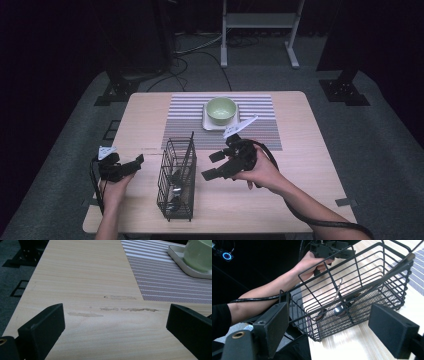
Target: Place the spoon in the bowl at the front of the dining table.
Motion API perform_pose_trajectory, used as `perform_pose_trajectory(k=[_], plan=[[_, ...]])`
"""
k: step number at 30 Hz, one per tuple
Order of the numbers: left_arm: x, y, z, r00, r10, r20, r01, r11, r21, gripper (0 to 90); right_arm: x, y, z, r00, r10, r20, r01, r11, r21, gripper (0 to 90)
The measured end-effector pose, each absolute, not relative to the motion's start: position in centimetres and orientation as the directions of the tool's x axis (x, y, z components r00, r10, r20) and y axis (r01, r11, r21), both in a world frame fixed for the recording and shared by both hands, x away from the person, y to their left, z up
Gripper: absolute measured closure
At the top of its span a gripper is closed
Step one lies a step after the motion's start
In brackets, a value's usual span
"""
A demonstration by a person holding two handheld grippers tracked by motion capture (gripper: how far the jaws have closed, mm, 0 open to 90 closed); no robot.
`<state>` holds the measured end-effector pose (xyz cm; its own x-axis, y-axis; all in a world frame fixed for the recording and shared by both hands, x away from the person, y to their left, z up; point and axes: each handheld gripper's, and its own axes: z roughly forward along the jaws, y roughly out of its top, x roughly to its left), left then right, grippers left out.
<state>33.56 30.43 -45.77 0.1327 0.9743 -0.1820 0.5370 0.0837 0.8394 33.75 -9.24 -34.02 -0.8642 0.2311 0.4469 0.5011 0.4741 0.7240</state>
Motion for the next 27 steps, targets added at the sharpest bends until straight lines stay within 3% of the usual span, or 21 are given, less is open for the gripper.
perform_pose_trajectory(k=[27], plan=[[33.6, 30.4, -45.7, 0.127, 0.975, -0.181, 0.537, 0.086, 0.839, 0.8, 34.4, -6.0, -33.8, -0.878, 0.232, 0.419, 0.476, 0.517, 0.711, 26.2]])
